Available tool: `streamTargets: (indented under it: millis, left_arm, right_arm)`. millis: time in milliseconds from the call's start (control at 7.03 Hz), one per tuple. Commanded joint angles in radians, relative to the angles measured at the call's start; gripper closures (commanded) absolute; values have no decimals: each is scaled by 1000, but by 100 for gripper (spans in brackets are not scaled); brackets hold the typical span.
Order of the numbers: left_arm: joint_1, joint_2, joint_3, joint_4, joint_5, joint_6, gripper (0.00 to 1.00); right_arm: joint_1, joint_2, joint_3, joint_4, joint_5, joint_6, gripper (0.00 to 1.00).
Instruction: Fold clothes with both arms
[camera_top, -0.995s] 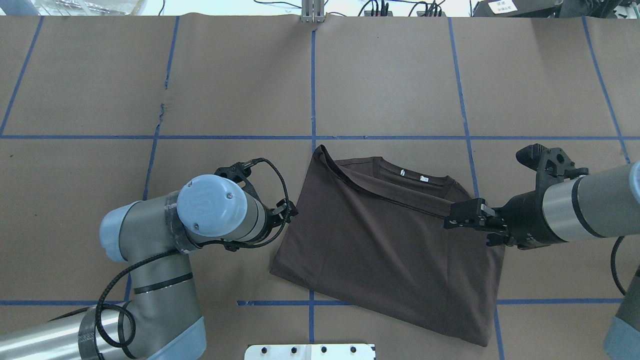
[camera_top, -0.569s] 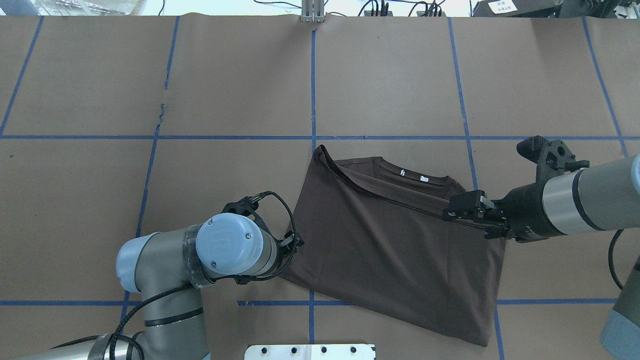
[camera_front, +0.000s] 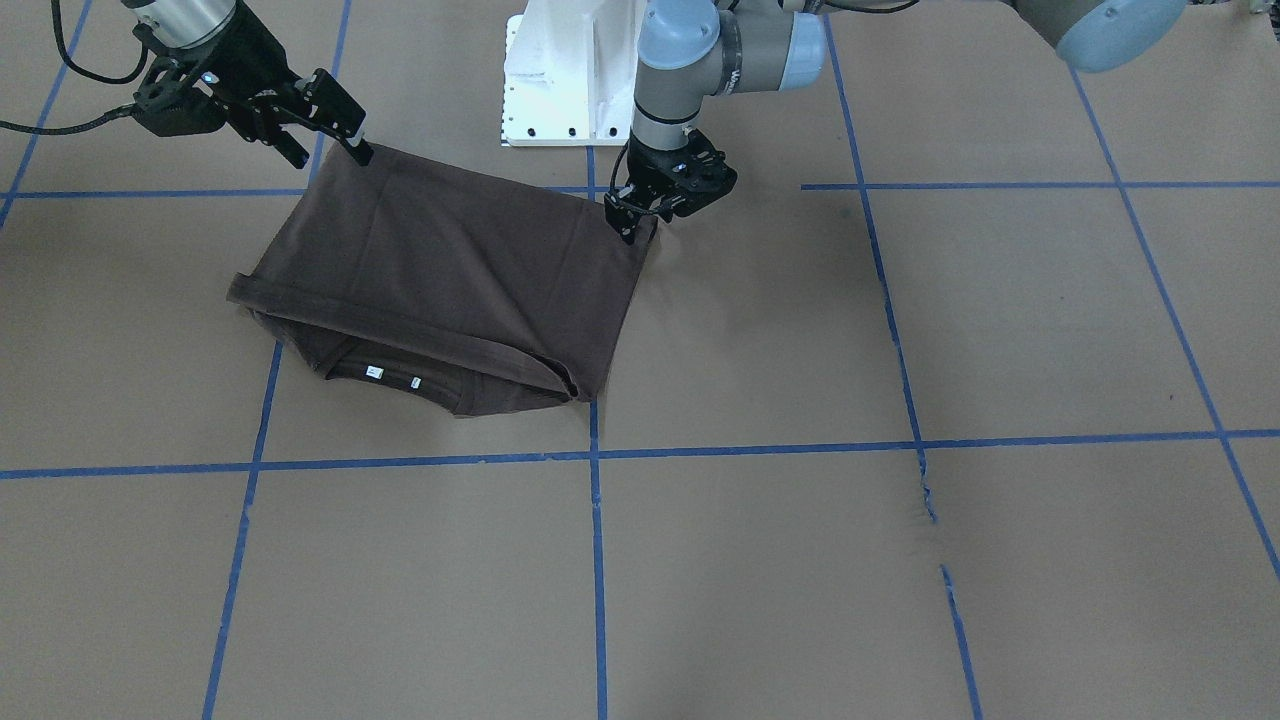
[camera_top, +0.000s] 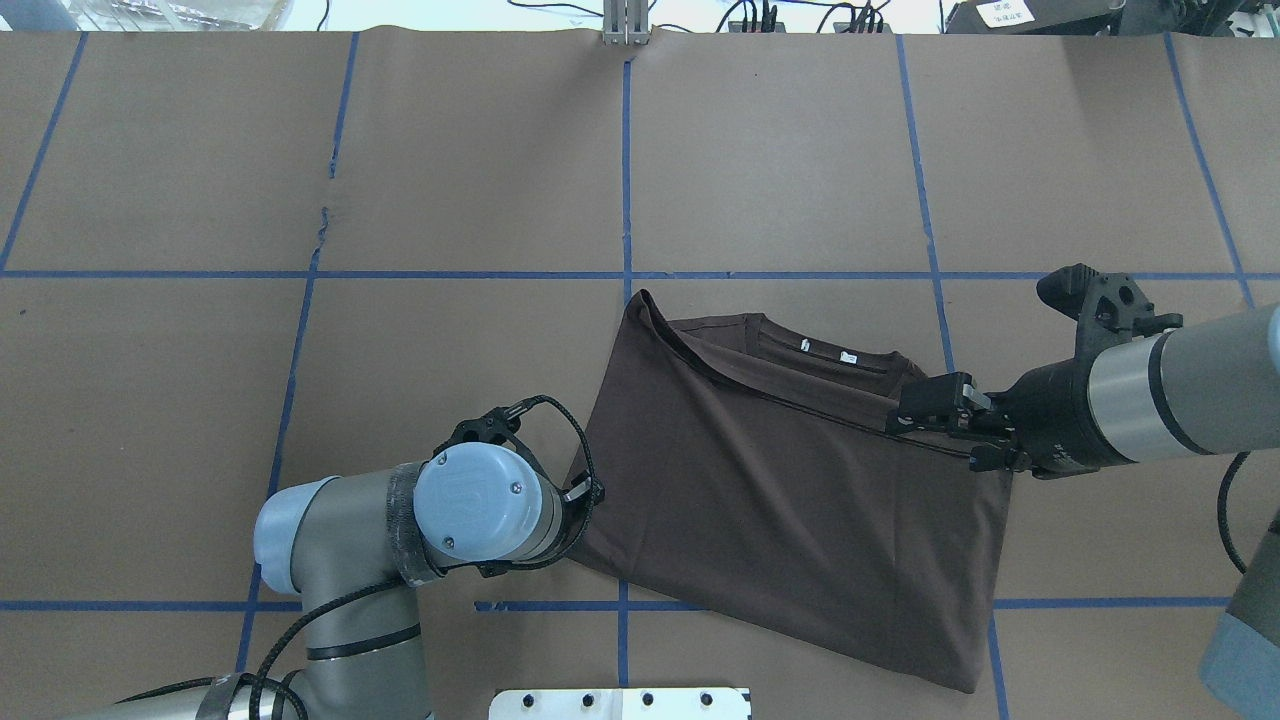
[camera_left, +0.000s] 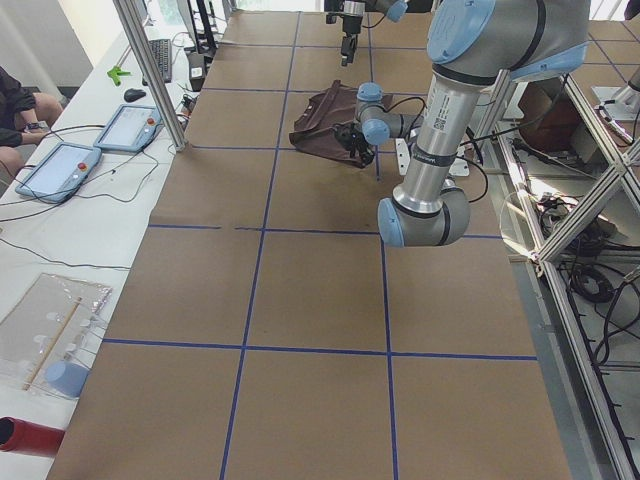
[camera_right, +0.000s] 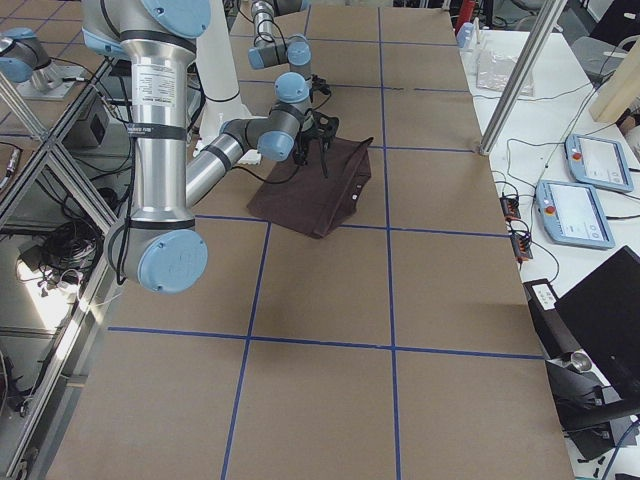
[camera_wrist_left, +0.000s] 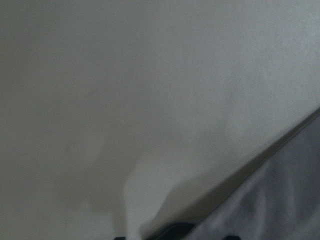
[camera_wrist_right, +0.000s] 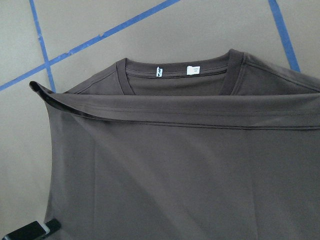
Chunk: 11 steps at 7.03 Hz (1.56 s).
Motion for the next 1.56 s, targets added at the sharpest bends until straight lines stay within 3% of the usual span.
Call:
streamTargets:
  millis: [0, 427, 853, 1280, 1422]
  left_arm:
    - [-2, 0, 0, -1, 4, 13, 100]
    - [-29, 0, -17, 2, -5, 17, 100]
    - [-156, 2, -4, 26, -7, 116, 100]
    - [-360, -36, 155, -4, -5, 351, 100]
    - [-414, -87, 273, -80, -1, 432, 100]
  right_arm:
    - [3, -1, 1, 0, 2, -1, 0]
    - [6, -6, 1, -2, 3, 0, 0]
    - [7, -6, 0, -2, 2, 0, 0]
    - [12, 2, 0, -3, -1, 0, 0]
    - [13, 3, -2, -3, -1, 0, 0]
